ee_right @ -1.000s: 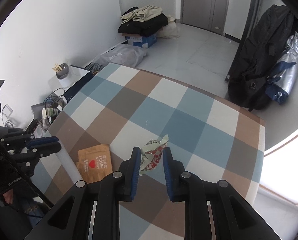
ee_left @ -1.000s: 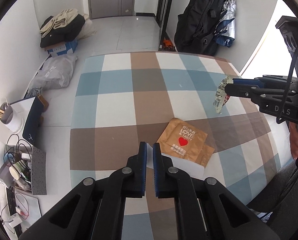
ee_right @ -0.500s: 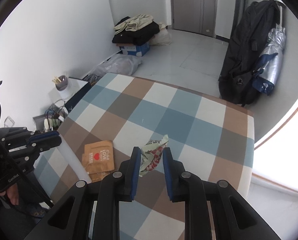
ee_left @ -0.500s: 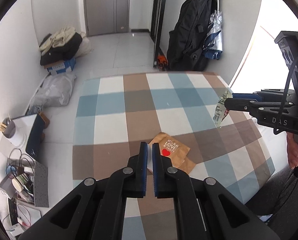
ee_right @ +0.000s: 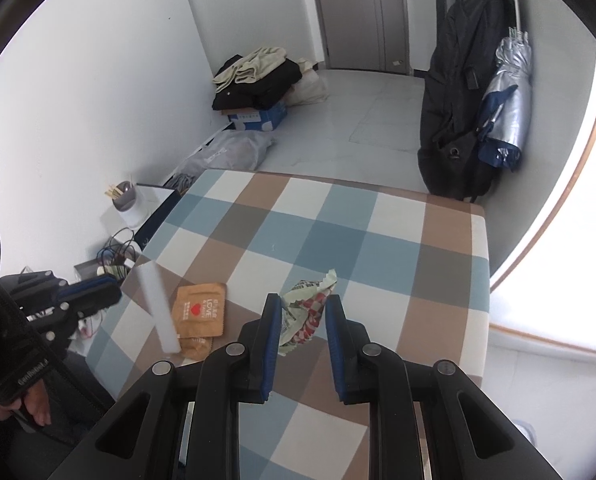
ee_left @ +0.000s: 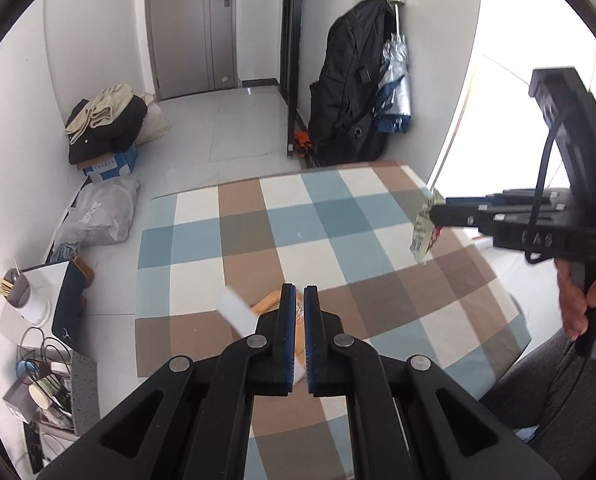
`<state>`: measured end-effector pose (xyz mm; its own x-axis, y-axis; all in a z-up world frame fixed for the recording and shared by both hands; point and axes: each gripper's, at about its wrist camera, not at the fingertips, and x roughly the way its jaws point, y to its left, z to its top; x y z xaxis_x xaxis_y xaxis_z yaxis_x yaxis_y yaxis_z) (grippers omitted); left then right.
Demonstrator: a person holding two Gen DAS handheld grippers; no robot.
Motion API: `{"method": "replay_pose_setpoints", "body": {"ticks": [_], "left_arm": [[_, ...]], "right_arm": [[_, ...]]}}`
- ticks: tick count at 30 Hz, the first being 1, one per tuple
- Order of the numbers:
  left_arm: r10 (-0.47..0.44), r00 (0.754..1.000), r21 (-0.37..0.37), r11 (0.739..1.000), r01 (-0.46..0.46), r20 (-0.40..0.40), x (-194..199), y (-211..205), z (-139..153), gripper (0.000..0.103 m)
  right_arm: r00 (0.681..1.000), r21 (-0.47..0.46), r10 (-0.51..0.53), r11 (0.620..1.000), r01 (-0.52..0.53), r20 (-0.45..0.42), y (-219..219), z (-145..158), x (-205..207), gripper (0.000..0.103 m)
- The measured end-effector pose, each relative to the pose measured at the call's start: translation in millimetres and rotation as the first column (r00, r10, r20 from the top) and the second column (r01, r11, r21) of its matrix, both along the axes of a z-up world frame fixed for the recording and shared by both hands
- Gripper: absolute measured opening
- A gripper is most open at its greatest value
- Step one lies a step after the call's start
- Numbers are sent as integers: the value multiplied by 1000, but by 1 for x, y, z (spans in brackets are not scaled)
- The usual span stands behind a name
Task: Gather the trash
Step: 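Grasp the white paper strip with the left tool while the right tool holds the wrapper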
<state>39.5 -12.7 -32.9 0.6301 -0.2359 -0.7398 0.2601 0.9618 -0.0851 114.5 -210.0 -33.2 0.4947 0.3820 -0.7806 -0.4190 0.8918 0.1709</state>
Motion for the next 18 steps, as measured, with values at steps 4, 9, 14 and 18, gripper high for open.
{"method": "replay_pose_setpoints", "body": {"ticks": [4,9,14,18], "left_arm": [[-1,1000,-9,1000,1,0,2,-3,7,0],[24,1000,-12,1000,-24,-1,5,-2,12,0],[144,982,-123,980,-159,-120,20,31,-3,2],[204,954,-137,962,-237,-219,33,46,-24,57]], "right_arm": [[1000,18,-27,999,27,-1,-9,3,0,21],[999,40,-46,998,46,0,-17,6,-1,21],[999,53,-44,998,44,2,-20,8,-3,21],[999,67,-38,997,37,6,-22,10,-4,21]]}}
